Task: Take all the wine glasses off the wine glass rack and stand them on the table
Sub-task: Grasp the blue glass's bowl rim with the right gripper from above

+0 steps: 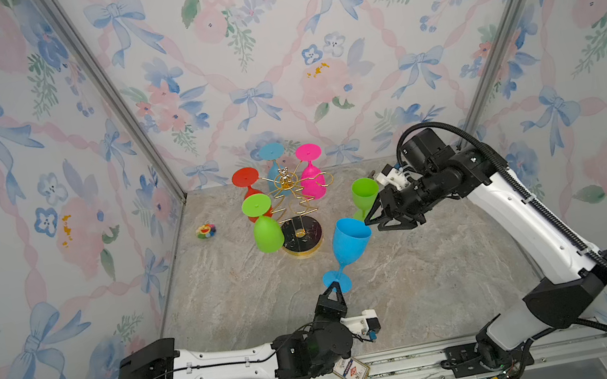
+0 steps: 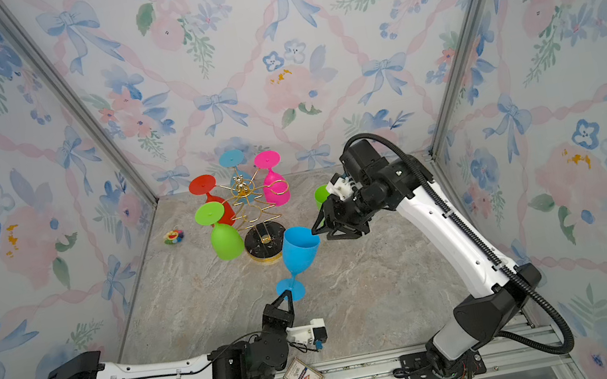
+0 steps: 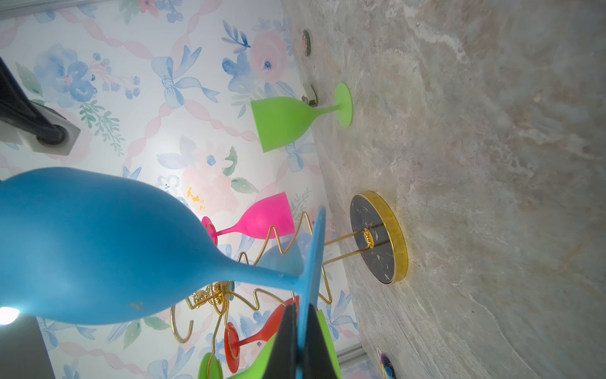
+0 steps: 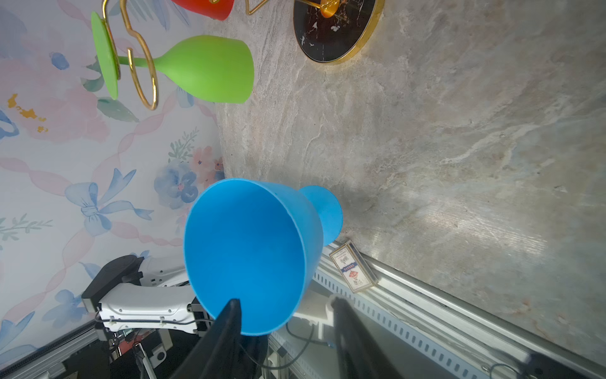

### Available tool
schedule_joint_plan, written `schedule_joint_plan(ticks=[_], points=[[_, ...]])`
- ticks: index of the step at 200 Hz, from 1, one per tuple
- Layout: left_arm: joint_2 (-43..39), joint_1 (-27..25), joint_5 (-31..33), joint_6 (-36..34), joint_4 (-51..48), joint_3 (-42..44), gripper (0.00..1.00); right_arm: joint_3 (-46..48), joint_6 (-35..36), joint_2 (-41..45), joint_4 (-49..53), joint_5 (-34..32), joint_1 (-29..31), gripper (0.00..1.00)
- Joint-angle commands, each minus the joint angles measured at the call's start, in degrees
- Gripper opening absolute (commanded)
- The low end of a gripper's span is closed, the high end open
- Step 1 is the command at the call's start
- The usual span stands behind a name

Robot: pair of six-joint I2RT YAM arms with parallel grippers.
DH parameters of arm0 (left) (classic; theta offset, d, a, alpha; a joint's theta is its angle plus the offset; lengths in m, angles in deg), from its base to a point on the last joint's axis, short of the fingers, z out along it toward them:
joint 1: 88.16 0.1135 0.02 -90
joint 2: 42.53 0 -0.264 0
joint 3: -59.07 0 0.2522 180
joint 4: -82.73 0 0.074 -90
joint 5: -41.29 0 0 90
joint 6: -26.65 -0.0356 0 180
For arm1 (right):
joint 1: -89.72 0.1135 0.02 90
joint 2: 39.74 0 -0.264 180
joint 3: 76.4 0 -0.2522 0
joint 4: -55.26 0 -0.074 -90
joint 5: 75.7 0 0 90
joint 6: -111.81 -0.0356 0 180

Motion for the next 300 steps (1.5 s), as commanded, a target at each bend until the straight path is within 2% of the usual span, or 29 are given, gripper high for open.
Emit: schedule_joint_plan(ticks=[1, 30, 78, 237, 300], points=[[-0.8, -0.3, 1.1, -1.2, 1.9, 0.6, 0.00, -1.5, 1.7, -1.1, 4.3, 1.2, 0.7, 0.44], [-1.0, -0.3, 1.6, -2.0, 2.5, 1.0, 0.00, -1.2, 2.4, -2.2, 6.4, 1.0, 0.6, 0.36], [-1.7, -0.3, 1.6, -4.2, 2.8, 1.3, 0.00, -3.6, 5.5, -4.5, 8.9, 1.1, 0.0, 0.31], [-2.6, -0.4, 0.6, -11.2, 7.9, 2.6, 0.00, -1.5, 5.6, -5.8, 8.9, 2.7, 1.1, 0.20], [-1.7, -0.4, -0.1, -12.2, 8.6, 2.6, 0.00, 0.3, 5.6, -5.1, 8.8, 3.0, 1.2, 0.09]])
